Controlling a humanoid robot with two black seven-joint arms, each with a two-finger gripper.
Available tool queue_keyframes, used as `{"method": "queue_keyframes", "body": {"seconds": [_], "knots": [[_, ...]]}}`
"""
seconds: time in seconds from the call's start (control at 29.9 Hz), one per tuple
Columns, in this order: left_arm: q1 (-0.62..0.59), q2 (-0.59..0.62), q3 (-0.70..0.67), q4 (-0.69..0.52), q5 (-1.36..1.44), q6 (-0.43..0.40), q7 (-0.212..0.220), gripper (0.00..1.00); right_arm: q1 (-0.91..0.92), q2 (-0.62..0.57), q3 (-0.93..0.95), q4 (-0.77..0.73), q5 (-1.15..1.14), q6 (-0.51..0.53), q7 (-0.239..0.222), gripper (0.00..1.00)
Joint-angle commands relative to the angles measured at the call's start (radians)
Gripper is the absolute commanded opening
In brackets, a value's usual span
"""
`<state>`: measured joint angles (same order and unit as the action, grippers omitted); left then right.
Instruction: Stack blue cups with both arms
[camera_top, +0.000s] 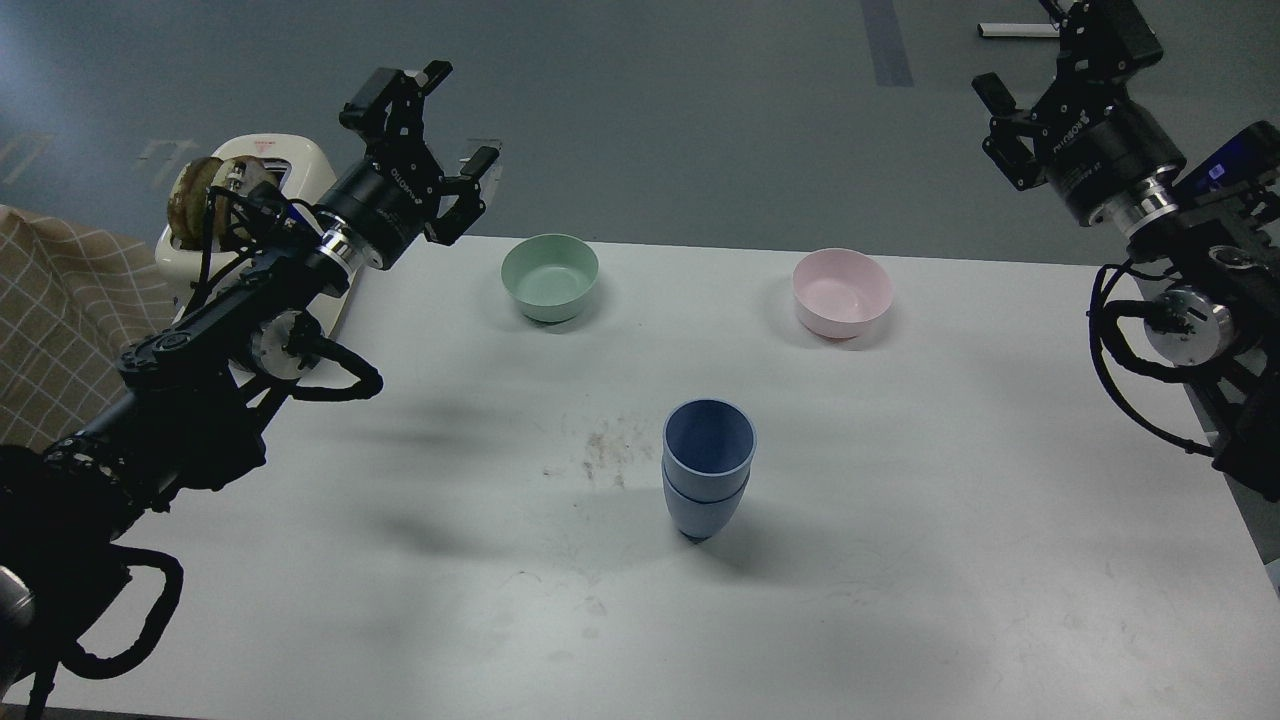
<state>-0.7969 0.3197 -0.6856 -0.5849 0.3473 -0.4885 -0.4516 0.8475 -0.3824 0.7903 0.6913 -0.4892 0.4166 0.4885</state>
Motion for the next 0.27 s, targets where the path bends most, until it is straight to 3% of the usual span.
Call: {"method": "queue_keyframes", "body": {"seconds": [0.0, 0.23], "knots": [[0.027, -0.010, -0.017, 0.004, -0.001, 0.000, 0.001, 0.98, -0.070, 0.033, 0.099, -0.004, 0.007, 0.050, 0.000, 1.00], [0.044, -0.027, -0.017, 0.002, 0.001, 0.000, 0.002, 0.98, -0.120, 0.083, 0.127, 0.001, 0.008, 0.057, 0.000, 1.00]]}}
